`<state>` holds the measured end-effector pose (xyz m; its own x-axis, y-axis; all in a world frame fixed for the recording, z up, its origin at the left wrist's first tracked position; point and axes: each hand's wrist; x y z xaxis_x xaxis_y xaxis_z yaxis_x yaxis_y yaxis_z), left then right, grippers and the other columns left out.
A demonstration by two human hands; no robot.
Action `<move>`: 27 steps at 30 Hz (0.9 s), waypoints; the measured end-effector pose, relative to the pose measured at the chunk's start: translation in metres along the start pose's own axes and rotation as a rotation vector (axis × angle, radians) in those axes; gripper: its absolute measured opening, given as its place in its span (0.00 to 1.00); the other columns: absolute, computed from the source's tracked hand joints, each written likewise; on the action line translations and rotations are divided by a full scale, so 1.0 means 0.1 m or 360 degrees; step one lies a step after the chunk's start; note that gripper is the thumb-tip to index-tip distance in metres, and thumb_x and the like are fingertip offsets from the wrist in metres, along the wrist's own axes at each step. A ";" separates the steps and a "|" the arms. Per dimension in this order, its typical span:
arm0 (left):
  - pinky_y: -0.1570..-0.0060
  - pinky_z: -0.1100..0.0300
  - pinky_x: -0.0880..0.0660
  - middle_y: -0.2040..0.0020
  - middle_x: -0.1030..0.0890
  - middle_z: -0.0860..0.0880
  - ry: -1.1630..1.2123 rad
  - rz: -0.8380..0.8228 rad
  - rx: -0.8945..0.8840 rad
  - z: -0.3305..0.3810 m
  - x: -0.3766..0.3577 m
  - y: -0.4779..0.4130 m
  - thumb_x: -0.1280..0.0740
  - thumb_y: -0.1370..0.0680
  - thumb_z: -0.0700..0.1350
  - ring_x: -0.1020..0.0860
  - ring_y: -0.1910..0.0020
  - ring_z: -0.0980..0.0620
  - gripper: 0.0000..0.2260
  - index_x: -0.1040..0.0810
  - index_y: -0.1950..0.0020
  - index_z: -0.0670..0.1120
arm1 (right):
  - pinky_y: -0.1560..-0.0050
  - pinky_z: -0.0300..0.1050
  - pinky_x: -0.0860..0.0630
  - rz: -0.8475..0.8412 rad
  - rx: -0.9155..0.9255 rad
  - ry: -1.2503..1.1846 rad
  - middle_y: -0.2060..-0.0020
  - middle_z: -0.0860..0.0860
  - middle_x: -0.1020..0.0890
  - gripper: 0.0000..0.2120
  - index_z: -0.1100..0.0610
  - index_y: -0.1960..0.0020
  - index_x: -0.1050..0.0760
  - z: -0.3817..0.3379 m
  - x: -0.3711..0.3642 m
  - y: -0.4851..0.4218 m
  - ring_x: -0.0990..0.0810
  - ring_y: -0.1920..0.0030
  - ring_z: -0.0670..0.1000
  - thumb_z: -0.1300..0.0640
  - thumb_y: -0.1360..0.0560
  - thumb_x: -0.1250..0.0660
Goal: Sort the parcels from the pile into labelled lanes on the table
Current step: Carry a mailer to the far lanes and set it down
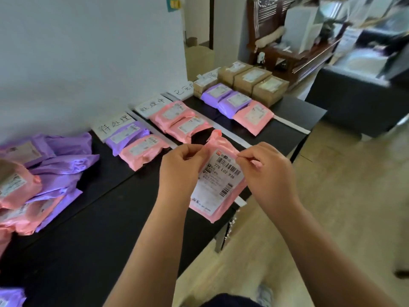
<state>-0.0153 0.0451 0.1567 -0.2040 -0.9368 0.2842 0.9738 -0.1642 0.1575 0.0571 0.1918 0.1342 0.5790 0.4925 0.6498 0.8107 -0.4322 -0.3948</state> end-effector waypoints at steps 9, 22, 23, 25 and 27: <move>0.42 0.59 0.26 0.43 0.21 0.60 0.0114 0.0287 -0.0011 0.26 -1.50 -0.12 0.31 0.21 0.47 0.24 0.40 0.57 0.11 0.22 0.39 0.55 | 0.63 0.42 0.21 0.0234 -0.0386 -0.0127 0.59 0.46 0.20 0.07 0.52 0.59 0.22 1.50 0.87 -0.48 0.18 0.57 0.47 0.59 0.23 0.30; 0.58 0.67 0.27 0.45 0.20 0.55 0.0164 0.0107 0.0229 0.36 -2.73 -0.61 0.33 0.20 0.47 0.22 0.49 0.60 0.12 0.24 0.37 0.48 | 0.65 0.38 0.24 0.0283 -0.0674 -0.0399 0.59 0.51 0.17 0.07 0.53 0.58 0.20 2.54 1.17 -1.28 0.18 0.56 0.50 0.61 0.22 0.31; 0.58 0.67 0.27 0.44 0.20 0.55 0.0173 0.0108 0.0248 0.38 -2.77 -0.72 0.33 0.20 0.47 0.22 0.47 0.58 0.12 0.24 0.37 0.48 | 0.65 0.40 0.23 0.0270 -0.0679 -0.0400 0.59 0.50 0.17 0.06 0.53 0.57 0.20 2.60 1.13 -1.38 0.17 0.56 0.49 0.60 0.22 0.31; 0.59 0.66 0.26 0.45 0.20 0.55 0.0187 0.0107 0.0282 0.43 -2.83 -0.98 0.32 0.20 0.47 0.22 0.46 0.57 0.09 0.24 0.40 0.51 | 0.63 0.47 0.19 0.0232 -0.0713 -0.0407 0.59 0.49 0.17 0.05 0.54 0.56 0.19 2.70 1.05 -1.60 0.16 0.56 0.48 0.59 0.22 0.31; 0.60 0.66 0.27 0.46 0.20 0.55 0.0200 0.0104 0.0291 0.51 -2.88 -1.25 0.32 0.20 0.46 0.22 0.48 0.57 0.07 0.25 0.43 0.53 | 0.60 0.51 0.17 0.0188 -0.0744 -0.0431 0.58 0.48 0.16 0.04 0.53 0.54 0.18 2.79 0.98 -1.84 0.16 0.57 0.47 0.58 0.22 0.31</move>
<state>-0.0838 0.3515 0.1033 -0.1157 -0.9767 0.1810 0.9476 -0.0539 0.3149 -0.0112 0.5299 0.0892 0.7152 0.5705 0.4039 0.6501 -0.7552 -0.0844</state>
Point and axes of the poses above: each hand's wrist, its own y-axis away from the middle knuckle, its own x-axis out of the back of the hand, z = x × y
